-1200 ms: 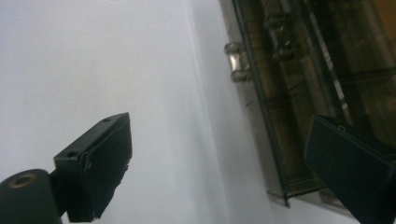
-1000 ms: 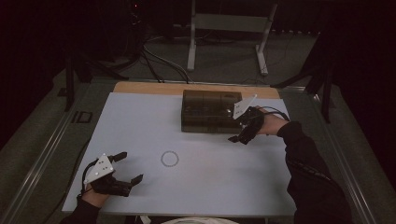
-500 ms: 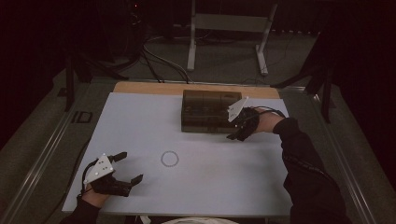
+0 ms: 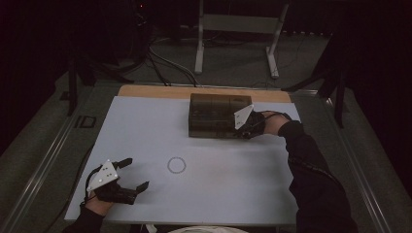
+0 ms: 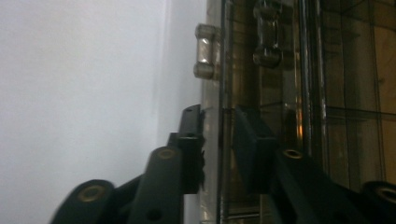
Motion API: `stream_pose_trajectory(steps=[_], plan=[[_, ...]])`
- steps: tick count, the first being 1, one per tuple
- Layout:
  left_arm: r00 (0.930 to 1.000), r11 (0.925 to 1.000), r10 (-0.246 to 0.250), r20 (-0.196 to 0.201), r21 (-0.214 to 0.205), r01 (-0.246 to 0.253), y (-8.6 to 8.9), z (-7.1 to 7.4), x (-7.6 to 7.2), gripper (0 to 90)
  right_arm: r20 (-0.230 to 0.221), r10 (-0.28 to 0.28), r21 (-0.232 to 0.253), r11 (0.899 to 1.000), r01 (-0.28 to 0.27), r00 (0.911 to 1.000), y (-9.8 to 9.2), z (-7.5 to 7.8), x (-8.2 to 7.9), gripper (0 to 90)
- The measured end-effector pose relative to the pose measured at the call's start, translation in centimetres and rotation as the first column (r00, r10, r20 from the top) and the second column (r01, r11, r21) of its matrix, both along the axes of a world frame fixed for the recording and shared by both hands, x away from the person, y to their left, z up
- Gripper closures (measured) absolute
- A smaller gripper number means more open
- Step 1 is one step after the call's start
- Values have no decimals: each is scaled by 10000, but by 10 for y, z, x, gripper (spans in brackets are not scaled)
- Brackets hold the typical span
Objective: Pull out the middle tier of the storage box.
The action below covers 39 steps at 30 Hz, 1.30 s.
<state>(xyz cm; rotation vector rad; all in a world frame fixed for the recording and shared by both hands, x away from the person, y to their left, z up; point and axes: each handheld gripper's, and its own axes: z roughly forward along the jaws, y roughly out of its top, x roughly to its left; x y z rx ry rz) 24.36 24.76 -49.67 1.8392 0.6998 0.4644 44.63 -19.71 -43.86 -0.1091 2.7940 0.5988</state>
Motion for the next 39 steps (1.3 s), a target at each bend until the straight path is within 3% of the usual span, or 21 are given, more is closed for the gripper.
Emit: stream_pose_trajectory(steps=[11, 17, 39], plan=[[10000, 10000, -24, -4, 39, 24, 0, 0, 0, 9, -511, 155, -480, 9987, -180, 9986, 10, -10, 11, 829], [10000, 10000, 3, -9, 23, -3, 0, 0, 0, 9, -750, 52, -542, 9985, -93, 9972, 11, -8, 13, 850], [10000, 10000, 5, -19, 48, -4, 0, 0, 0, 9, -1582, -9, -526, 9986, -75, 9874, 10, -7, -4, 874]])
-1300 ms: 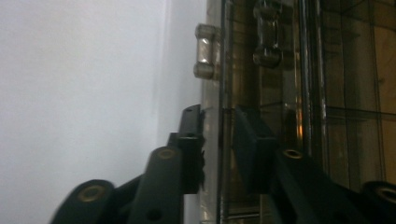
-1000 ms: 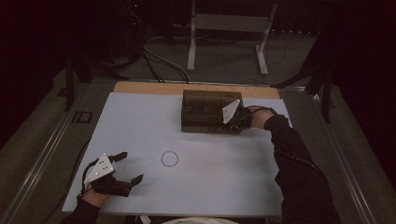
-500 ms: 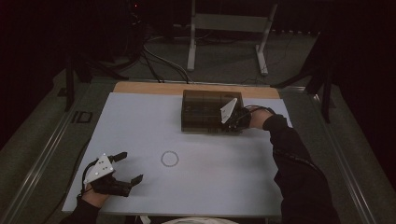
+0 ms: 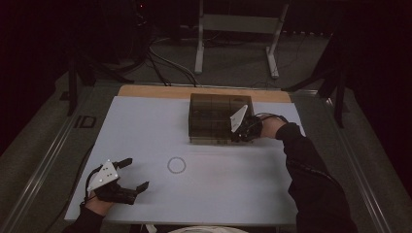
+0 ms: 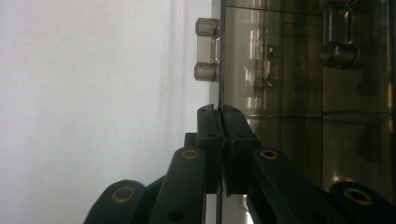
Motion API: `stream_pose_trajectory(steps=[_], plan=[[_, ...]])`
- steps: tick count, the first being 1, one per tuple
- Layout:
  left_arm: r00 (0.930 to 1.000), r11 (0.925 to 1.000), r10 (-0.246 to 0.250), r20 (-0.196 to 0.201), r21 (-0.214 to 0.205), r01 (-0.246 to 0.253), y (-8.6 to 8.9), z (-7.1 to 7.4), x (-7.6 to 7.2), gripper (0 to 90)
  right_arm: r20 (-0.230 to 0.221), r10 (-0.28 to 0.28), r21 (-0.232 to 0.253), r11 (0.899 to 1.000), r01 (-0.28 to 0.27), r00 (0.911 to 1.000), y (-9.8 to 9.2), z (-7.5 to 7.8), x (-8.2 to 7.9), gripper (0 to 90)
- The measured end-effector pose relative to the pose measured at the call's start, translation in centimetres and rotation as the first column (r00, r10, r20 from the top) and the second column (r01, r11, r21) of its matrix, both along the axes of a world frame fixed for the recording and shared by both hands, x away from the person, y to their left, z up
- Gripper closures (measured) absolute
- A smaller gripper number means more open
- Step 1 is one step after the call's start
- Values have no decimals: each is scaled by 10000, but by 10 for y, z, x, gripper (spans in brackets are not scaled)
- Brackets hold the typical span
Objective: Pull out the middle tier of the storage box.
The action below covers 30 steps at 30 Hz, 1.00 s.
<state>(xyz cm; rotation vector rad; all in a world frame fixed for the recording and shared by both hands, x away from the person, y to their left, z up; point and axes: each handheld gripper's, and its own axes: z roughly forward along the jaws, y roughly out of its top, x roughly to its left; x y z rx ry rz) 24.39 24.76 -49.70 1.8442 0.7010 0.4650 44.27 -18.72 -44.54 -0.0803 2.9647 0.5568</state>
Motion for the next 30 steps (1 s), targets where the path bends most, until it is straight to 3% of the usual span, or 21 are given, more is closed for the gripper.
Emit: stream_pose_trajectory(steps=[17, 30], plan=[[10000, 10000, -11, 9, 14, 11, 0, 0, 0, 9, -223, 171, 248, 9996, -165, 9996, -3, -4, -18, 882], [10000, 10000, -9, 4, 15, 9, 0, 0, 0, 9, -188, 186, 350, 9992, -179, 9997, -3, -6, -19, 877]])
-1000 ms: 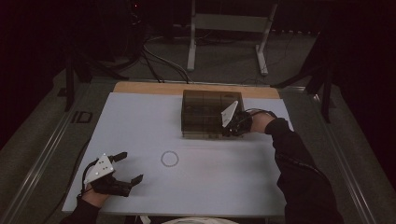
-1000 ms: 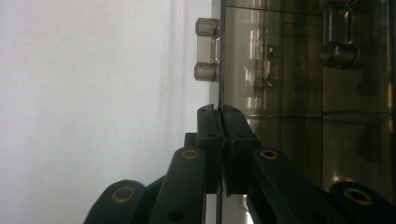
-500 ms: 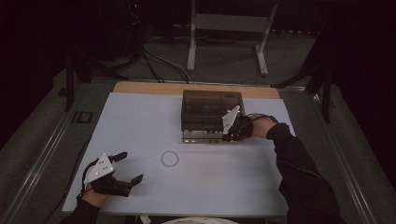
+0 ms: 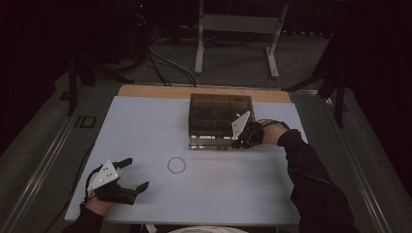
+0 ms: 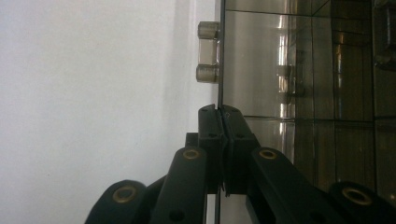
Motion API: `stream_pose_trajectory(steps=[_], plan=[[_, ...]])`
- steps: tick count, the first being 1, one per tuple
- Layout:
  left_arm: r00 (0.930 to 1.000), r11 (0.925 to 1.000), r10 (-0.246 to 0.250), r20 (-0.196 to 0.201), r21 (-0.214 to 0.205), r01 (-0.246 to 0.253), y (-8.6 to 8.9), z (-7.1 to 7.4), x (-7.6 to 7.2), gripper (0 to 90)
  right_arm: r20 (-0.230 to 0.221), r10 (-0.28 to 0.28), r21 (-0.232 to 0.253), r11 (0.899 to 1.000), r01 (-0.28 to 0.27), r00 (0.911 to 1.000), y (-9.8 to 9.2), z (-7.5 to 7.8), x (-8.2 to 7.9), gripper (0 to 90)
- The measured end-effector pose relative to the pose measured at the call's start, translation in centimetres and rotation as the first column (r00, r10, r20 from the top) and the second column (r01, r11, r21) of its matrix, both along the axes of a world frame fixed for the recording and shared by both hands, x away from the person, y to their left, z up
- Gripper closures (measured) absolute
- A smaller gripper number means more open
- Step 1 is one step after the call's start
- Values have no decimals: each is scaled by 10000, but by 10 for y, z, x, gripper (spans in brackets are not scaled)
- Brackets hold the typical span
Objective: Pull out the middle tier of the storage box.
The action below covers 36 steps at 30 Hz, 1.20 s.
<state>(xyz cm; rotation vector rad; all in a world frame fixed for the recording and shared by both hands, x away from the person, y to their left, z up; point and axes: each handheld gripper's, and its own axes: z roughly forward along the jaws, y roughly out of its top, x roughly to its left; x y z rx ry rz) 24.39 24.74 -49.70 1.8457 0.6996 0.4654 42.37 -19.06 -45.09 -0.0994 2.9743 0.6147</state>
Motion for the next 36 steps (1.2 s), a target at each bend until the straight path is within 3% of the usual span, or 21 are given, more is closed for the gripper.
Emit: stream_pose_trajectory(steps=[2, 3, 7, 10, 11, 12, 15, 18, 22, 23, 24, 25, 26, 32, 36], plan=[[10000, 10000, 10, -2, -2, -10, 0, 0, 0, 9, 18, -9, -53, 10000, 9, 10000, 0, 0, 0, 867], [10000, 10000, 11, 7, 2, -11, 0, 0, 0, 9, 73, -33, -42, 10000, 33, 10000, 0, 0, -1, 749], [10000, 10000, 6, -23, -7, -6, 0, 0, 0, 9, 55, -216, -29, 9998, 216, 9998, 1, 2, -3, 666], [10000, 10000, -12, -23, -6, 12, 0, 0, 0, 9, 182, -880, 253, 9958, 875, 9960, -1, 9, -6, 578], [10000, 10000, -18, -22, -2, 18, 0, 0, 0, 9, 182, -880, 253, 9958, 875, 9960, -1, 9, -6, 578], [10000, 10000, -18, -21, 4, 18, 0, 0, 0, 9, 127, -1229, 402, 9917, 1223, 9923, -3, 11, -7, 563], [10000, 10000, -9, -19, 4, 9, 0, 0, 0, 9, 51, -1514, 552, 9870, 1509, 9885, -5, 12, -9, 508], [10000, 10000, 0, -32, -5, 0, 0, 0, 0, 9, -127, -2182, 929, 9714, 2184, 9758, -9, 16, -10, 459], [10000, 10000, -19, -47, 0, 19, -1, 0, 0, 9, -350, -3102, 1450, 9390, 3119, 9500, -17, 21, -15, 393], [10000, 10000, -26, -70, 7, 26, -1, 0, 0, 9, -391, -3330, 1618, 9283, 3349, 9421, -19, 22, -15, 371], [10000, 10000, -30, -64, 15, 30, -1, 0, 0, 9, -424, -3715, 1853, 9093, 3727, 9275, -22, 24, -17, 303], [10000, 10000, -30, -64, 15, 30, -1, 0, 0, 9, -424, -3715, 1853, 9093, 3727, 9275, -22, 24, -17, 303], [10000, 10000, -40, -69, -3, 40, -1, 0, 0, 9, -467, -4203, 2180, 8810, 4199, 9062, -27, 26, -21, 234], [10000, 10000, -19, -55, -8, 18, -1, 0, 0, 9, -796, -5120, 2817, 8115, 5120, 8553, -39, 27, -31, 115], [10000, 10000, -8, -52, -25, 8, -1, 0, 0, 9, -673, -5661, 3086, 7713, 5567, 8216, -46, 24, -40, 74]])
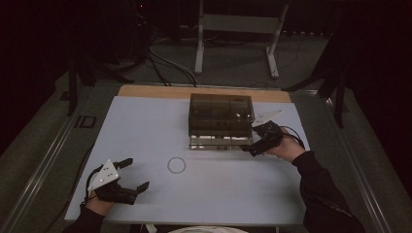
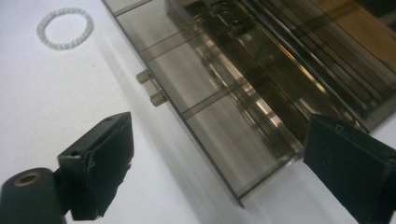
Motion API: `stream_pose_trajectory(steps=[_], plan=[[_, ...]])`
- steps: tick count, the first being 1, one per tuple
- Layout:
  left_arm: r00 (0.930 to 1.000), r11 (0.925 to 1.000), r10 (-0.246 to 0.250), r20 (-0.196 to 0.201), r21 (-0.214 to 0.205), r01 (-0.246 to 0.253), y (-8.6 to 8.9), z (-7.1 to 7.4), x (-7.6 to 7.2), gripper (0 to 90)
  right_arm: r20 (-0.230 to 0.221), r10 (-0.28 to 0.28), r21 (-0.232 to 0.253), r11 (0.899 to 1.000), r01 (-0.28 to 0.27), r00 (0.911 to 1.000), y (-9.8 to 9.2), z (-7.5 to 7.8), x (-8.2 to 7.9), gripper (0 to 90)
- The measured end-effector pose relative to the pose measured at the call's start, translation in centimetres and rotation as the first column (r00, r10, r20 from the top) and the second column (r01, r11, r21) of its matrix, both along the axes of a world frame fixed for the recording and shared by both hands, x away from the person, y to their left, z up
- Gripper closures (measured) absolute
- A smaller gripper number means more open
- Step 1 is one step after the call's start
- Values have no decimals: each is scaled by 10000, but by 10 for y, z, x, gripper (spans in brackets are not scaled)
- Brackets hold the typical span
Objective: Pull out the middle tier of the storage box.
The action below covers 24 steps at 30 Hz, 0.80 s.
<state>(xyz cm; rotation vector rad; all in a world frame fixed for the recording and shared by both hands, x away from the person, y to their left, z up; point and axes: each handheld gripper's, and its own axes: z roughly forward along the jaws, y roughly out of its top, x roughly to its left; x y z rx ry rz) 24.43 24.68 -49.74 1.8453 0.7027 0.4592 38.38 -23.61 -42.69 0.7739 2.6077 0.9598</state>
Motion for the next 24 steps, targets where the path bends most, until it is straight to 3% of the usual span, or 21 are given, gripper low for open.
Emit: stream_pose_trajectory(steps=[4, 7, 13, 14, 19, 20, 24], plan=[[10000, 10000, -9, -36, 24, 9, 0, 0, 1, 9, 128, -516, 239, 9984, 512, 9986, -10, -3, -9, 0], [10000, 10000, -33, -65, 52, 33, -1, -1, 1, 9, 166, -844, 620, 9946, 833, 9963, -17, -8, -16, 0], [10000, 10000, -30, -61, 90, 30, -1, -1, 1, 9, 242, -1270, 945, 9877, 1242, 9916, -22, -19, -28, 0], [10000, 9999, -32, -49, 96, 32, -1, -1, 1, 9, 475, -1525, 1084, 9832, 1466, 9872, -24, -22, -31, 0], [10000, 10000, -24, -44, 95, 24, -1, -1, 1, 9, 596, -1866, 1300, 9755, 1777, 9806, -30, -28, -38, 0], [10000, 10000, -20, -44, 86, 20, -1, -1, 1, 9, 661, -2157, 1529, 9670, 2037, 9742, -33, -31, -43, 0], [10000, 10000, -25, -72, 96, 26, -1, -1, 2, 9, 762, -2524, 1729, 9561, 2366, 9646, -38, -35, -50, 0]])
